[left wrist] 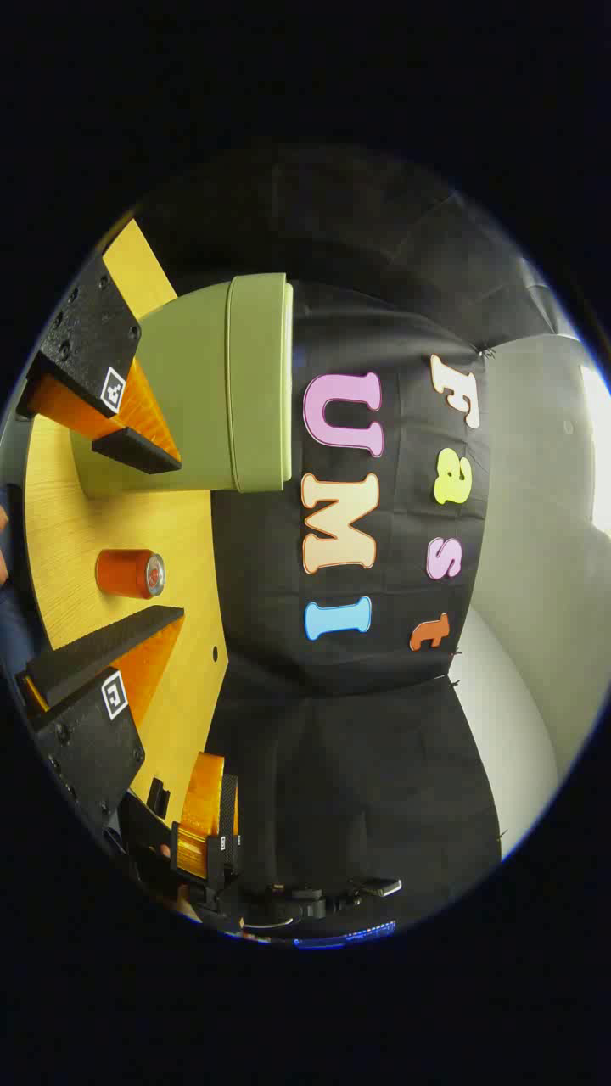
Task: Press the lid of the desktop garbage bin to open it, pick up the crumpled paper on the desktop and throw it into the bin, then pick up the pop can on the desktop and drop it into the bin, and finally close the garbage bin lid.
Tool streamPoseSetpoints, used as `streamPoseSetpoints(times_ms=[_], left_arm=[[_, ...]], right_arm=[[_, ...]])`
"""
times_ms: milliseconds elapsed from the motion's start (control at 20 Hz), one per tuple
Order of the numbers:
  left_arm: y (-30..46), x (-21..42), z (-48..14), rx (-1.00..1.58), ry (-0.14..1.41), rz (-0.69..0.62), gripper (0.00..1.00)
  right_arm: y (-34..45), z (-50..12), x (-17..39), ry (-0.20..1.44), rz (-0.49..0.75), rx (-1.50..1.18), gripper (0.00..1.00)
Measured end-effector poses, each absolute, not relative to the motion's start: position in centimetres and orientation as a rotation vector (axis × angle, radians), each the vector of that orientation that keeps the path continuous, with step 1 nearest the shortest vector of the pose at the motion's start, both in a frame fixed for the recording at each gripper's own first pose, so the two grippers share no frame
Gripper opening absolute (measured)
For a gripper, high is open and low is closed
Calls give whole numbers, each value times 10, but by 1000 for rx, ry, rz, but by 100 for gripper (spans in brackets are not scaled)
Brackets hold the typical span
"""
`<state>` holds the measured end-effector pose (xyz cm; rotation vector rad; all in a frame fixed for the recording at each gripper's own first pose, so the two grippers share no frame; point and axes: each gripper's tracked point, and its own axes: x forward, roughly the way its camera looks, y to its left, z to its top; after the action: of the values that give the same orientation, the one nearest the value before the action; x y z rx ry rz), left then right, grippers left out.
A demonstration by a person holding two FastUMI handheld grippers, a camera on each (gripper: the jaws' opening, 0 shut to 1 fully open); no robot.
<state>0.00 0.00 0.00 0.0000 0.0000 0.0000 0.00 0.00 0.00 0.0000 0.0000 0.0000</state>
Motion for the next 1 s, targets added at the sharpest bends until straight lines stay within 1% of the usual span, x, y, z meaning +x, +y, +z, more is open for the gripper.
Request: streamPoseSetpoints(times_ms=[50, 950, 1000], left_arm=[[1, 1, -1, -3, 3, 2, 94], [0, -1, -1, -7, 4, 0, 94], [-1, -1, -2, -5, 4, -1, 94]], right_arm=[[-1, 1, -1, -3, -6, -2, 98], [-6, -1, 0, 6, -20, 7, 98], [-6, 0, 0, 5, -19, 6, 96]])
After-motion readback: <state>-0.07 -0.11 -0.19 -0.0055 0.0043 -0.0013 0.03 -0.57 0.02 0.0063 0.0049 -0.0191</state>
